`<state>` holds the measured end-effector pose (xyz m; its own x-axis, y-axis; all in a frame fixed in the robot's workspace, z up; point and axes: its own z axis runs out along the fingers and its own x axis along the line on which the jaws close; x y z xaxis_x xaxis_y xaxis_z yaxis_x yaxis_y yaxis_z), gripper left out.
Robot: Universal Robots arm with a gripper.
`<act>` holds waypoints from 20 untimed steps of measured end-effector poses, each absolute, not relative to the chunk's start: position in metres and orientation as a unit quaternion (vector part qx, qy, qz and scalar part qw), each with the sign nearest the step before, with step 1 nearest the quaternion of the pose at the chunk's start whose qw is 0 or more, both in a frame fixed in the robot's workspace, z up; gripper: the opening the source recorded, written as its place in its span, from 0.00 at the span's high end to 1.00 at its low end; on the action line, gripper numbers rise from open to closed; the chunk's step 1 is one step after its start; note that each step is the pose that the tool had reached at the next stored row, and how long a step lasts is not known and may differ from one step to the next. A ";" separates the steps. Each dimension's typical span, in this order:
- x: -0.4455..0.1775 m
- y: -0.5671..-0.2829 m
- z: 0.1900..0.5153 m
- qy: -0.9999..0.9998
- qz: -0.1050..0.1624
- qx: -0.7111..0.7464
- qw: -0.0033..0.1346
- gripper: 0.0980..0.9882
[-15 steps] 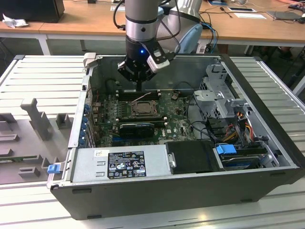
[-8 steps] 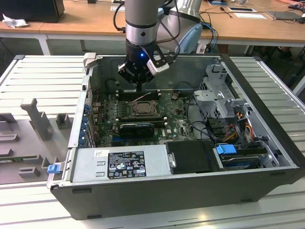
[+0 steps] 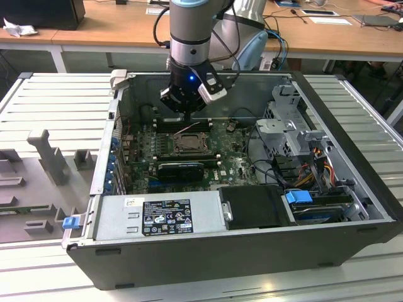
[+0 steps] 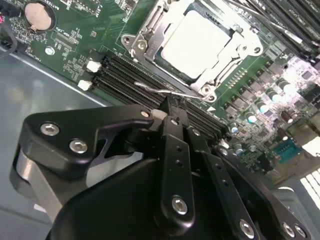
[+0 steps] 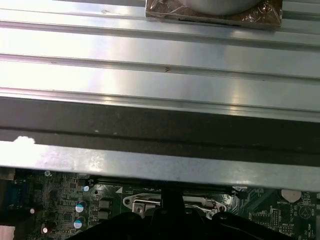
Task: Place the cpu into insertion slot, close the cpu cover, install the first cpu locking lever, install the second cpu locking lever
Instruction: 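Install the first cpu locking lever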
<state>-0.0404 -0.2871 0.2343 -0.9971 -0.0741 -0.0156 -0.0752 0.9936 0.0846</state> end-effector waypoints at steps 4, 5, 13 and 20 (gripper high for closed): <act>-0.038 -0.284 0.230 0.998 0.043 -0.039 0.008 0.99; -0.037 -0.283 0.229 0.998 0.043 -0.039 0.008 0.99; -0.031 -0.280 0.223 0.998 0.043 -0.041 0.008 0.99; -0.022 -0.281 0.218 0.998 0.043 -0.041 0.008 0.99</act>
